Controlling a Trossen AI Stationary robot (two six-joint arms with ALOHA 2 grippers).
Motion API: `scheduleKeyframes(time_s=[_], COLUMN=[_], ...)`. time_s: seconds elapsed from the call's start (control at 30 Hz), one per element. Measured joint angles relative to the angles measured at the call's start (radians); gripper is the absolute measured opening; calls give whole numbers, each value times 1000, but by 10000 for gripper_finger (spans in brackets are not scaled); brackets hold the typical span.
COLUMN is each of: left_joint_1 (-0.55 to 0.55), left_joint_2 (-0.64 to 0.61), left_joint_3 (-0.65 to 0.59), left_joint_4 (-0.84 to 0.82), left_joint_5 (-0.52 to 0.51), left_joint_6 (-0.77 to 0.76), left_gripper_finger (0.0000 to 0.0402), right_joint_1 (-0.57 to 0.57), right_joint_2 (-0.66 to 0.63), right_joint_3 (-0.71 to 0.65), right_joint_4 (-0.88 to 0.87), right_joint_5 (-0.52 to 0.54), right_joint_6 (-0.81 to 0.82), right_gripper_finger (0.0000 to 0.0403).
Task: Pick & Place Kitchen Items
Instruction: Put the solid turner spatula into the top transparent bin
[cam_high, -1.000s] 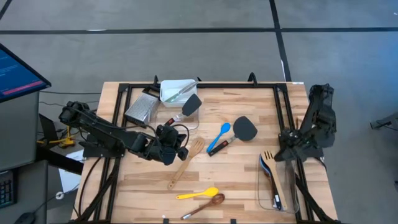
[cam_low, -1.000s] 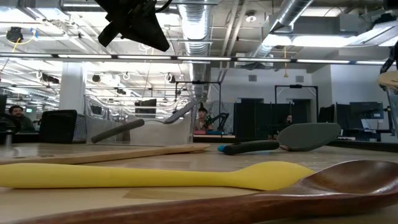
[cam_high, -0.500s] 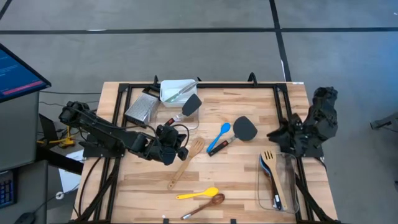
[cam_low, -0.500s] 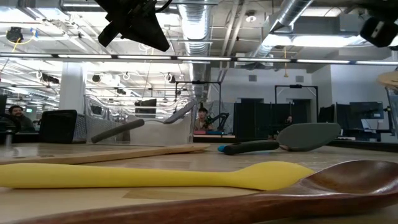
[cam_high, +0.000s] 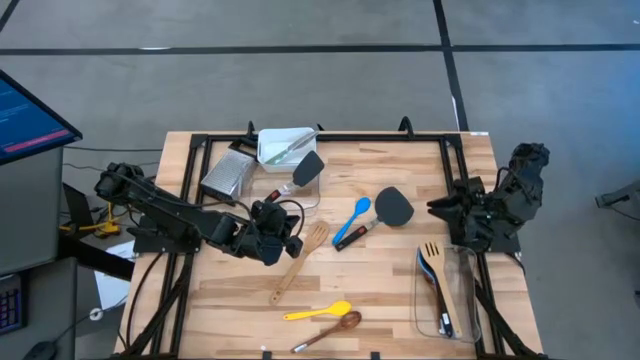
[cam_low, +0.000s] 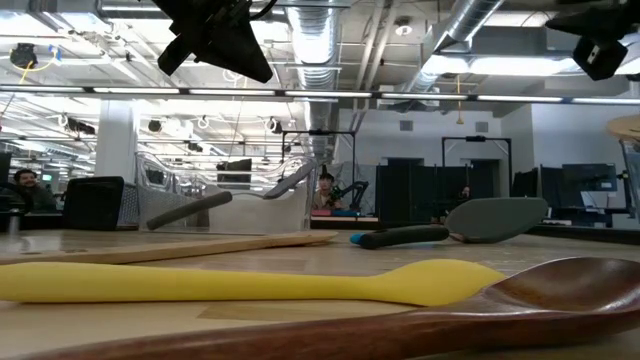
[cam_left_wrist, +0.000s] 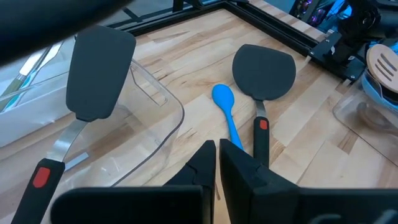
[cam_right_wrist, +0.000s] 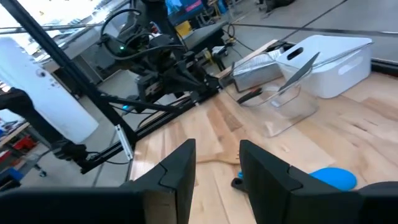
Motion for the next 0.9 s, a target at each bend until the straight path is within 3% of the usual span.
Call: scheduleKeyframes(time_s=[0.47,0.9], left_joint_1=[0,0], left_joint_2=[0,0], left_joint_3=[0,0], left_joint_4=[0,1], left_joint_5=[0,-1], left_joint_6=[91,182], left_gripper_finger=[8,8], right_joint_1=[-35,-34], right_joint_2=[0,0], right_joint_3=[0,0], right_joint_4=[-139,-147], right_joint_5=[0,0], right_joint_6=[1,3], right_gripper_finger=[118,118])
